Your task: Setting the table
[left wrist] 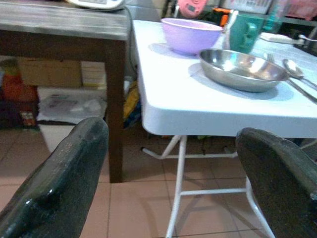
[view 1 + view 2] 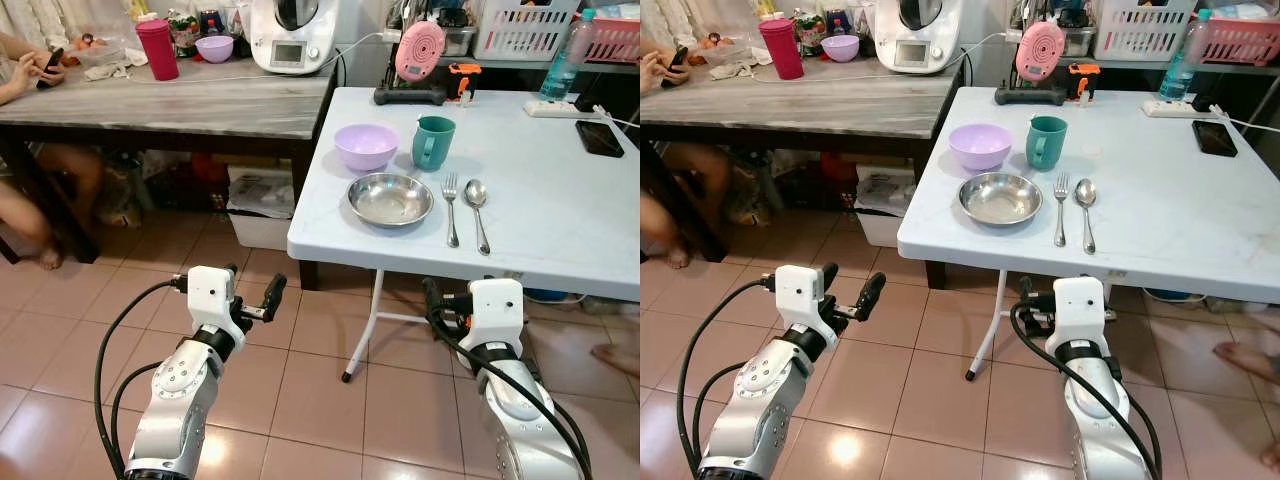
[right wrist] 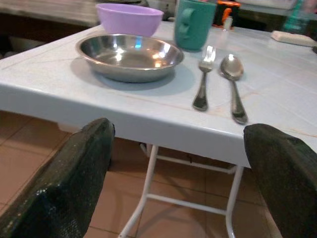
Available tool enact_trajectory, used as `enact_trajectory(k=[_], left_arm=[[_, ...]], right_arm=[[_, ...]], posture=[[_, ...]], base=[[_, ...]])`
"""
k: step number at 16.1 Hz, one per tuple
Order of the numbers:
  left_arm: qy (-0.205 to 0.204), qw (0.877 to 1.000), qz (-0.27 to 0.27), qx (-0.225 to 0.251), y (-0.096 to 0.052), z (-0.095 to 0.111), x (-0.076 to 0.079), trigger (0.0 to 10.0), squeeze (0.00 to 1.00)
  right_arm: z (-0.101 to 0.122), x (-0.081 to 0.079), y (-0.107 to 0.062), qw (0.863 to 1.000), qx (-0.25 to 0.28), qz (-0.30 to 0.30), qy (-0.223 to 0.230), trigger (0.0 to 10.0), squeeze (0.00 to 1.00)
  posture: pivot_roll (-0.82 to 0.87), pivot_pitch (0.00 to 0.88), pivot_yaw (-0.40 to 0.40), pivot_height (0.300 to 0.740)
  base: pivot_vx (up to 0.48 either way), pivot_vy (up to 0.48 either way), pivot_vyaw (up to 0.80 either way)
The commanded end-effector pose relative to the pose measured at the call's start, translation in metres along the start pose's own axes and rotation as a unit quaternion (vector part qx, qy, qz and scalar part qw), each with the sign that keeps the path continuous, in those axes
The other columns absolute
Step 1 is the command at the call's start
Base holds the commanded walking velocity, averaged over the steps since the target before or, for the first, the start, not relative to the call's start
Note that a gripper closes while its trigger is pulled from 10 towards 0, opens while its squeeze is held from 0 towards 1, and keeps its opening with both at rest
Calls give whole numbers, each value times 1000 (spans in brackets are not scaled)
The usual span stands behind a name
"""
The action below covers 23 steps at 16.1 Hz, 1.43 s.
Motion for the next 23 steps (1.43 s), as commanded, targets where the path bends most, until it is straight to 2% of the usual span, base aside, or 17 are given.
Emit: enact_trajectory(k=[1, 8, 23], left_arm=[[-2, 1000, -10, 9, 2, 5, 3, 10000, 0], [-7, 1000, -24, 10, 2, 5, 11, 10000, 0], [-5, 999, -38, 5, 0, 1, 17, 10000, 0]], right_arm=[[4, 2, -1, 1000, 6, -3, 2, 10000, 0], [6, 4, -3, 1000, 11, 0, -8, 10000, 0], [8, 7, -3, 1000, 12, -7, -12, 10000, 0]], posture=[[-255, 0, 29, 740], [-266, 0, 23, 740], [-271, 0, 19, 740]], base=[[300, 0, -538], [341, 0, 0], [357, 0, 0]])
Point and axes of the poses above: a point about 5 cm out from each wrist's last joint towards the gripper, its own y axis pointing out of the wrist towards the gripper, its own z axis along the axis of the wrist's last joint, x = y × z, the point moved 5 cm from there along y, pointing out of the wrist towards the gripper, and after that the axes turned 12 degrees about y, right-handed, at the moved point
